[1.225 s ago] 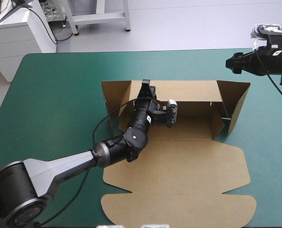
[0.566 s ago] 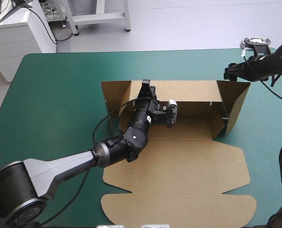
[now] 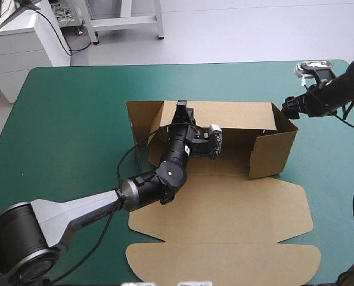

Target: Fold the box

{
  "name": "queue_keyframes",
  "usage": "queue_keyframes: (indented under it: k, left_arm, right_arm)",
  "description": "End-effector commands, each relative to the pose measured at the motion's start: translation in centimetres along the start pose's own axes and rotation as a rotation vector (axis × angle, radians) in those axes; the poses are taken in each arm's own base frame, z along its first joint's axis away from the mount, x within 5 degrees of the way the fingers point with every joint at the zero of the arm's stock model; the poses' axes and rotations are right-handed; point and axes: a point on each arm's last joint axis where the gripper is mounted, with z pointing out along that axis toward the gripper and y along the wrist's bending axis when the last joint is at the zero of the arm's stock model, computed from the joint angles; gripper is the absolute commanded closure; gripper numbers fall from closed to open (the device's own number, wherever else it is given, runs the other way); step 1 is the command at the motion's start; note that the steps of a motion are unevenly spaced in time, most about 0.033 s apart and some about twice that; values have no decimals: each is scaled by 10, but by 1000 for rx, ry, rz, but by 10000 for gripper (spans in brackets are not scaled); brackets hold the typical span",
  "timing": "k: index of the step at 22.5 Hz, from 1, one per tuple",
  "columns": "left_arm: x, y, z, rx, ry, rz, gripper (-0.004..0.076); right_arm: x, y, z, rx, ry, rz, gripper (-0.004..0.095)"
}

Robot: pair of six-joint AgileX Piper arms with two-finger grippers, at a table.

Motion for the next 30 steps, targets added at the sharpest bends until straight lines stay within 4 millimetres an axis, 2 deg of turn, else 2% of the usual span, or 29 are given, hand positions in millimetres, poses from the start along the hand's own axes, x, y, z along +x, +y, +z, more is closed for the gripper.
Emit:
queue_keyframes:
  k: [1, 4, 6, 9, 13, 18, 22, 30]
  left_arm:
    - [9, 18, -7, -54, 64, -78, 732]
    - [8, 18, -7, -50, 56, -78, 732]
    - [8, 18, -7, -50, 56, -78, 732]
    - [8, 18, -7, -51, 56, -77, 732]
    - [8, 18, -7, -51, 55, -77, 732]
    - [8, 18, -7, -51, 53, -75, 732]
    - [7, 18, -7, -47, 45, -75, 732]
    - [7, 17, -7, -44, 38, -75, 732]
  right_arm:
    - [12, 6, -24, -34, -70, -4, 125]
    - [30, 3, -22, -85, -104, 13, 125]
    - [49, 5, -24, -130, -154, -5, 125]
    - [75, 13, -11, -174, -197, -77, 125]
    - [91, 20, 2, -229, -200, -146, 125]
    - [88, 26, 1, -271, -259, -269, 125]
    - [89, 36, 4, -306, -231, -350, 125]
    - [88, 51, 12, -343, -194, -403, 125]
